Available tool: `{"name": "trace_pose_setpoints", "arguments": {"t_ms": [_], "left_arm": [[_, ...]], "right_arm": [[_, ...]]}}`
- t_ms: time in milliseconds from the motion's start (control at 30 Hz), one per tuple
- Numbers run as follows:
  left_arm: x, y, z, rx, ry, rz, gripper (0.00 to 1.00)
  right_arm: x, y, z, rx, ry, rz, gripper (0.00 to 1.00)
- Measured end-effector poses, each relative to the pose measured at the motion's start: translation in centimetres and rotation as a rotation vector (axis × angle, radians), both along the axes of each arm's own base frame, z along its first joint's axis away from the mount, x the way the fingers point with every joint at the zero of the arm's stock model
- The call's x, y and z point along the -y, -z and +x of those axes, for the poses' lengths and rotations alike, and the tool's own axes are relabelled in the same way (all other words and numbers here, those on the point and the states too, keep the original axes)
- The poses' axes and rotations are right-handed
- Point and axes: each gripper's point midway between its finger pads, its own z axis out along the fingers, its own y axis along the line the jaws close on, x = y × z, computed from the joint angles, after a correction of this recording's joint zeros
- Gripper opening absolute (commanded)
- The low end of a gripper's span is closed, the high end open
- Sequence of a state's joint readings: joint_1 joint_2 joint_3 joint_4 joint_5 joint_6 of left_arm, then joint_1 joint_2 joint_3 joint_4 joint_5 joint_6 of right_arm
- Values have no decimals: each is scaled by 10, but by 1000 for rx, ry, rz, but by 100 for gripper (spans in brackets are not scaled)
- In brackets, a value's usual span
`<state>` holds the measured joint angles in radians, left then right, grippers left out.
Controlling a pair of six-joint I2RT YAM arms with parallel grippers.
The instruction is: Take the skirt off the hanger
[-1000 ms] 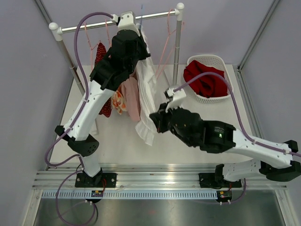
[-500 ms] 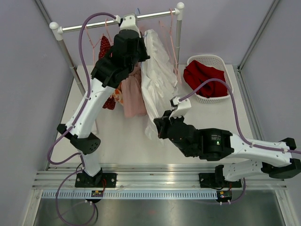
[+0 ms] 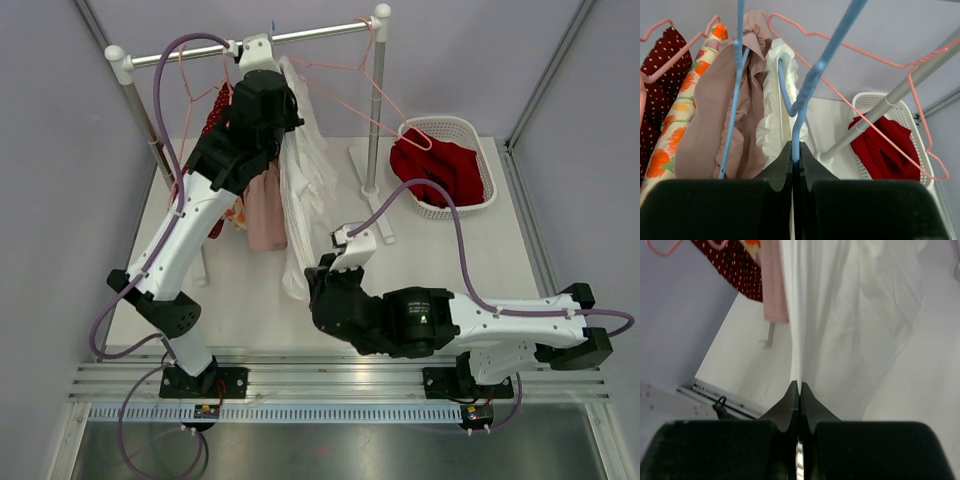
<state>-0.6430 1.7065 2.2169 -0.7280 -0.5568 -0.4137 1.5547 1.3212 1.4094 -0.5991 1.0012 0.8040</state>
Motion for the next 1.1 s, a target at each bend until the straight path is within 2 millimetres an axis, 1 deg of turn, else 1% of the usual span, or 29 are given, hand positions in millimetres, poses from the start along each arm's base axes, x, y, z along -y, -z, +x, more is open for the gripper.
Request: {"name": "trace_pose_setpoints", "arguments": {"t_ms": [33, 67, 133, 167, 200, 233, 367, 467, 533, 633, 733, 800, 833, 867, 900, 967, 1033, 1100], "left_arm": [[-2, 0, 4, 9, -19, 6, 0], [-4, -7, 12, 42, -52, 4, 0], [-7, -29, 35, 121, -112, -24, 0], [-8, -37, 43, 146, -132, -29, 0], [-7, -43, 49, 167, -144, -35, 0], [-7, -44, 52, 176, -152, -35, 0], [-7, -39, 57, 173, -181, -28, 0], [-5, -33, 55, 160, -162, -41, 0], [-2, -27, 49, 133, -126, -47, 0], [0, -22, 25, 83, -52, -78, 0], [-3, -25, -13, 55, 17, -127, 0], [-1, -37, -48, 58, 85, -194, 0], [-1, -44, -61, 63, 109, -223, 0], [-2, -55, -80, 70, 146, -273, 0], [-4, -65, -95, 78, 173, -315, 0], [-10, -78, -118, 85, 215, -394, 0], [-12, -78, -135, 71, 250, -446, 0], [-10, -65, -148, 23, 274, -476, 0]], "right_arm": [[-4, -2, -7, -2, -12, -17, 0], [-7, -2, -18, 0, -35, -49, 0], [-13, 6, -46, 5, -90, -127, 0], [-13, 9, -55, 21, -98, -169, 0], [-13, 12, -61, 37, -92, -200, 0], [-11, 14, -65, 51, -84, -227, 0], [-1, 18, -73, 88, -55, -283, 0], [9, 18, -72, 105, -28, -294, 0], [13, 17, -70, 111, -9, -289, 0], [18, 17, -66, 118, 3, -294, 0], [32, 25, -54, 117, 9, -341, 0], [43, 36, -41, 100, 12, -375, 0], [48, 42, -33, 89, 16, -384, 0], [54, 48, -24, 76, 21, -392, 0], [58, 53, -16, 65, 23, -401, 0], [66, 57, 1, 54, 37, -401, 0], [68, 53, 15, 55, 44, -387, 0], [66, 43, 28, 71, 54, -371, 0]]}}
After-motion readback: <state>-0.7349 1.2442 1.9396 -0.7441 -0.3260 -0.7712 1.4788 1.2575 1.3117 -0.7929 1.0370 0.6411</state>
